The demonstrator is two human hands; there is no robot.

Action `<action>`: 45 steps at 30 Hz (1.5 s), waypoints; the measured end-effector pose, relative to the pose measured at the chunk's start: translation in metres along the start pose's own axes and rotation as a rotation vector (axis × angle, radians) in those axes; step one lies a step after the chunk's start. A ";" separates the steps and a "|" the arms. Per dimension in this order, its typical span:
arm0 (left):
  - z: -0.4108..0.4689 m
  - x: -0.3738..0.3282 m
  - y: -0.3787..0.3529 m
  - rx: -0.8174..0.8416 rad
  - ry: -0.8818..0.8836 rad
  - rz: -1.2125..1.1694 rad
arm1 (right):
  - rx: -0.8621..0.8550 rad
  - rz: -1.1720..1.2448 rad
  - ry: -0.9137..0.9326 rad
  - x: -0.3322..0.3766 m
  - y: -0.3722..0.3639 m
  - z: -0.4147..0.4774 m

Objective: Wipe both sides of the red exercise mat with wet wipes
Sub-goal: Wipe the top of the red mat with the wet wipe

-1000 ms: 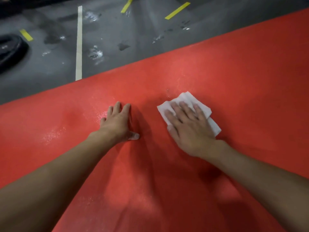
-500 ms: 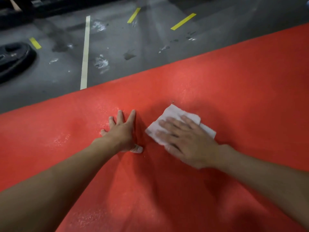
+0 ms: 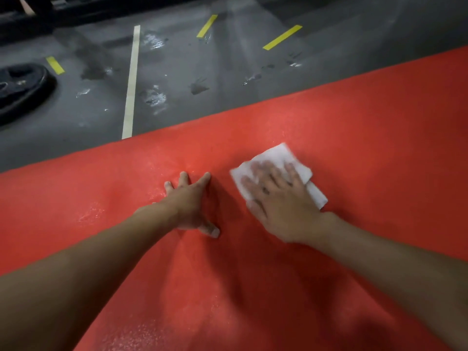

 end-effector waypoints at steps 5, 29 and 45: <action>0.001 -0.009 0.019 -0.124 -0.024 0.002 | -0.007 0.041 -0.016 -0.024 0.009 0.024; 0.021 0.004 0.011 0.062 0.064 -0.059 | -0.067 -0.038 0.083 0.011 0.007 0.081; 0.023 0.003 0.009 0.085 0.071 -0.059 | -0.136 0.035 -0.217 -0.008 0.018 0.152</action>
Point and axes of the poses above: each hand's wrist, its own z-axis towards the middle knuckle, its own y-axis out of the back of the hand, x = y × z, the point moved 7 cm from there along z, towards the middle knuckle, and after that the axes turned 8 degrees about -y, right-handed, at the moved point
